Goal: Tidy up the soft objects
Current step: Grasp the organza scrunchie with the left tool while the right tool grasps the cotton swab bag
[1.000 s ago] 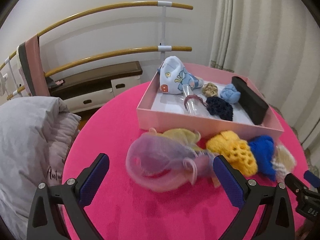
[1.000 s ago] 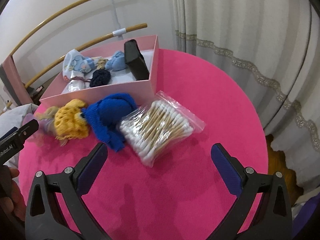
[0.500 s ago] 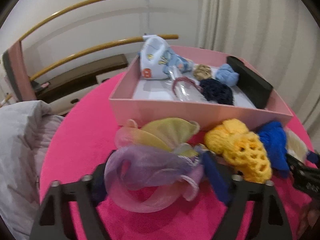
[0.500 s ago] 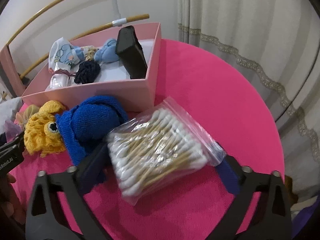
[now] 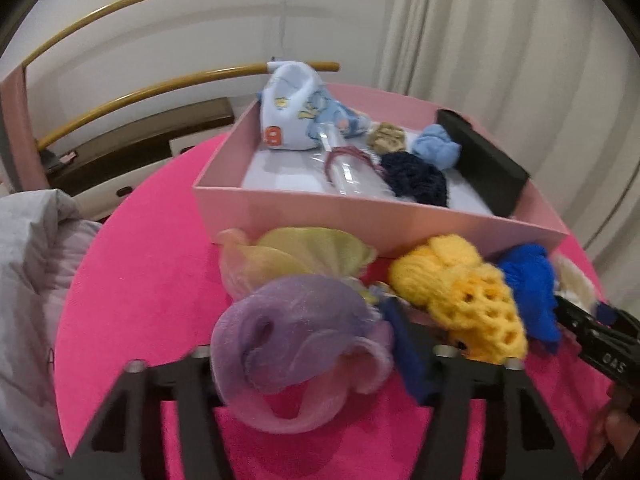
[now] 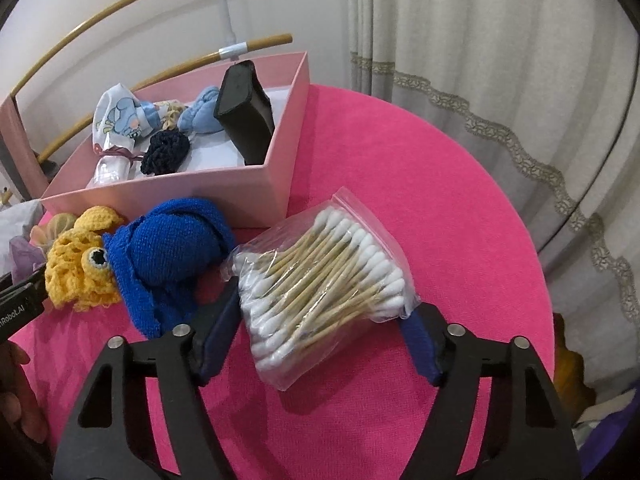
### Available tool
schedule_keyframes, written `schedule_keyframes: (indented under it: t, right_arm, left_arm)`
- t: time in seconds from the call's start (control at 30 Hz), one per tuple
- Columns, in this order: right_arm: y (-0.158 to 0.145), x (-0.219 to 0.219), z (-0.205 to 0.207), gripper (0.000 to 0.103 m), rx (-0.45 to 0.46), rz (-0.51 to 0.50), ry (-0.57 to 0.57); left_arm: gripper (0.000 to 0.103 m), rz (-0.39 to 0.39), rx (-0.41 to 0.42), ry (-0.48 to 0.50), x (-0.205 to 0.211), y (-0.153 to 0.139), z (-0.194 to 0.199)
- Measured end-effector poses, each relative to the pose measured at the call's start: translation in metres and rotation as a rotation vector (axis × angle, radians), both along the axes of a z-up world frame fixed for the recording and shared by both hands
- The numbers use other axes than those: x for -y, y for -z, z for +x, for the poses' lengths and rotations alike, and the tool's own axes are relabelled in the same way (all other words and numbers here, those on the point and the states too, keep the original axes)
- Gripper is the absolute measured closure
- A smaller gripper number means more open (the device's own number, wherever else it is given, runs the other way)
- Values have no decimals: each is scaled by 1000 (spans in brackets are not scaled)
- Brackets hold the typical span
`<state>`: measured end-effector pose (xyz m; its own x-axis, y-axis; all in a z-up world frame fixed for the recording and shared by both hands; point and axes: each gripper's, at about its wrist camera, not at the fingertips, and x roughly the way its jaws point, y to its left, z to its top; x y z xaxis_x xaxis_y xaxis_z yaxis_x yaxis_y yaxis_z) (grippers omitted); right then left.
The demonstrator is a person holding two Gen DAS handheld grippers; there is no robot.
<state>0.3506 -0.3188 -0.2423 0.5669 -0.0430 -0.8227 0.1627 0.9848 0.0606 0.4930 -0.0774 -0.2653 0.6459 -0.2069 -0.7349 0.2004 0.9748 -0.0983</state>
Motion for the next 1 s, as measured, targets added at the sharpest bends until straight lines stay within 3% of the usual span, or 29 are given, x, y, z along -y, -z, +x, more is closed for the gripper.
schedule_keyframes:
  t: [0.1,0.23,1.0]
  right_arm:
    - [-2,4,-9,34,5,17,12]
    - [-6,8,-24,35,13,34,19]
    - [-70,-37,-64,35,137,51,-83]
  left_arm:
    - [70,12,9,14,2,-4,-8]
    - [74,0,10,5,-5,-11,-16]
    - [75,54,142,-79,-39,-85,-120]
